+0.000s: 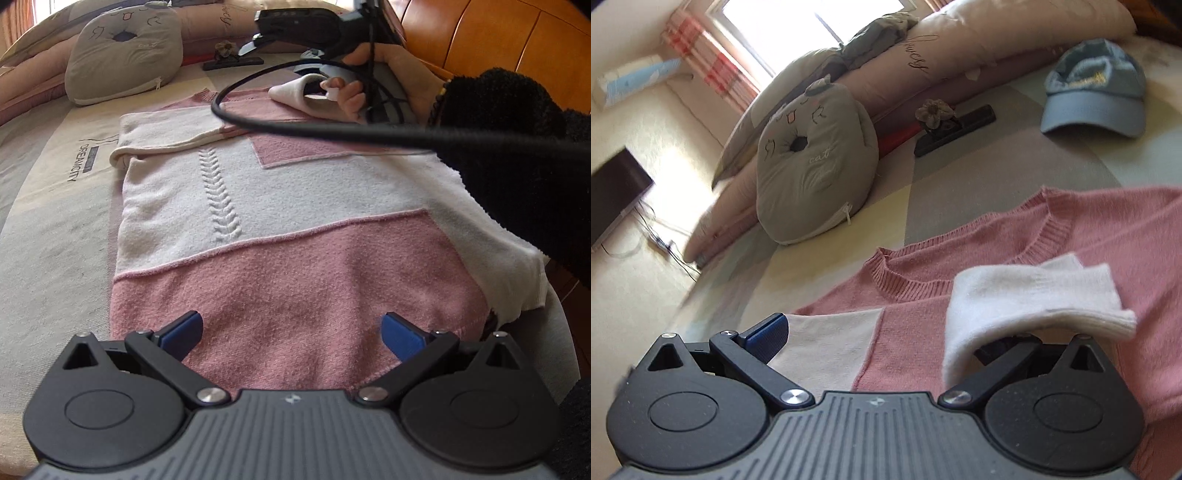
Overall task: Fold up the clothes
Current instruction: 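Lay the sleeve across the sweater front and open the right tool, then withdraw the open right tool above the folded sweater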
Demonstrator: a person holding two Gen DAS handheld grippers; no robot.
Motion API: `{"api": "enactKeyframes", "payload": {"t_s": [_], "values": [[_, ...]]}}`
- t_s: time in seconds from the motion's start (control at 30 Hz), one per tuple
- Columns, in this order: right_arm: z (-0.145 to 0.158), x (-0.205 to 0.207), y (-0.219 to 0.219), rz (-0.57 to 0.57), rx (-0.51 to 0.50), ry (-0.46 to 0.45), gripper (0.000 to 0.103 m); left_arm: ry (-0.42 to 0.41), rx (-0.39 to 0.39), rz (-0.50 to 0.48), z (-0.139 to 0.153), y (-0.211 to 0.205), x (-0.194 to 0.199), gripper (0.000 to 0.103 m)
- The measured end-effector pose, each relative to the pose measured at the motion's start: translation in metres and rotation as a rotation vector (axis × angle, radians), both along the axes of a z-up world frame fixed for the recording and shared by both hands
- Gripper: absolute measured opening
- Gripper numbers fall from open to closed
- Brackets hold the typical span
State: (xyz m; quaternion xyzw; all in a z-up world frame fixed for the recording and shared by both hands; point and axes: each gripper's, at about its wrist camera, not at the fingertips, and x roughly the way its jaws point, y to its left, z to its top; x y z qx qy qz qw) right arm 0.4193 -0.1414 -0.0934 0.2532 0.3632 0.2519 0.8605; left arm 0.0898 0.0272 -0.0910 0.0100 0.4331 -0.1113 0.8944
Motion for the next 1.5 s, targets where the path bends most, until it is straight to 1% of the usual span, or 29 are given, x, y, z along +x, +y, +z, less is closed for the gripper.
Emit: {"api": "enactKeyframes", "payload": {"t_s": [0.1, 0.2, 0.27, 0.37, 0.47, 0.57, 0.67, 0.77, 0.87, 1.03, 1.1, 1.23, 1.3, 1.37, 1.43, 1.5], "values": [[-0.005, -0.005, -0.020, -0.022, 0.079, 0.021, 0.103, -0.004, -0.011, -0.009, 0.000, -0.002, -0.001, 0.102], [-0.007, -0.001, -0.037, -0.067, 0.133, 0.043, 0.103, 0.003, -0.013, -0.017, -0.004, -0.004, 0.000, 0.102], [-0.005, 0.002, -0.041, -0.079, 0.168, 0.050, 0.103, 0.004, -0.019, -0.021, -0.005, -0.004, 0.000, 0.102], [0.004, 0.006, -0.032, -0.041, 0.208, 0.033, 0.103, 0.004, -0.024, -0.017, -0.006, -0.002, -0.001, 0.102], [0.016, 0.009, -0.007, 0.038, 0.200, 0.006, 0.103, 0.001, -0.027, -0.005, -0.005, 0.001, -0.003, 0.102], [0.023, 0.010, 0.022, 0.125, 0.170, -0.006, 0.103, -0.001, -0.030, 0.003, -0.004, 0.005, -0.004, 0.102], [0.027, 0.004, 0.041, 0.169, 0.113, -0.035, 0.103, -0.006, -0.028, 0.008, -0.001, 0.007, -0.006, 0.102], [0.031, -0.004, 0.042, 0.171, 0.080, -0.060, 0.103, -0.011, -0.027, 0.011, 0.001, 0.009, -0.008, 0.102], [0.038, -0.009, 0.019, 0.122, 0.064, -0.077, 0.103, -0.009, -0.026, 0.007, 0.001, 0.006, -0.009, 0.102], [0.048, -0.017, -0.043, 0.005, 0.022, -0.106, 0.103, -0.011, -0.003, -0.015, 0.003, 0.001, -0.006, 0.102], [0.049, -0.023, -0.073, -0.044, -0.029, -0.119, 0.103, -0.016, 0.009, -0.022, 0.004, -0.001, -0.005, 0.102], [0.043, -0.040, -0.129, -0.132, -0.198, -0.127, 0.103, -0.020, 0.029, -0.035, 0.009, 0.000, 0.005, 0.102], [0.035, -0.046, -0.158, -0.140, -0.201, -0.095, 0.103, -0.020, 0.032, -0.044, 0.013, 0.001, 0.015, 0.102], [0.023, -0.050, -0.183, -0.108, -0.110, -0.032, 0.103, -0.021, 0.030, -0.056, 0.018, 0.001, 0.031, 0.102], [0.015, -0.055, -0.199, -0.082, -0.038, -0.003, 0.103, -0.028, 0.018, -0.078, 0.019, -0.005, 0.051, 0.102], [0.010, -0.062, -0.201, -0.088, -0.110, -0.015, 0.103, -0.037, 0.004, -0.104, 0.019, -0.015, 0.073, 0.102]]}}
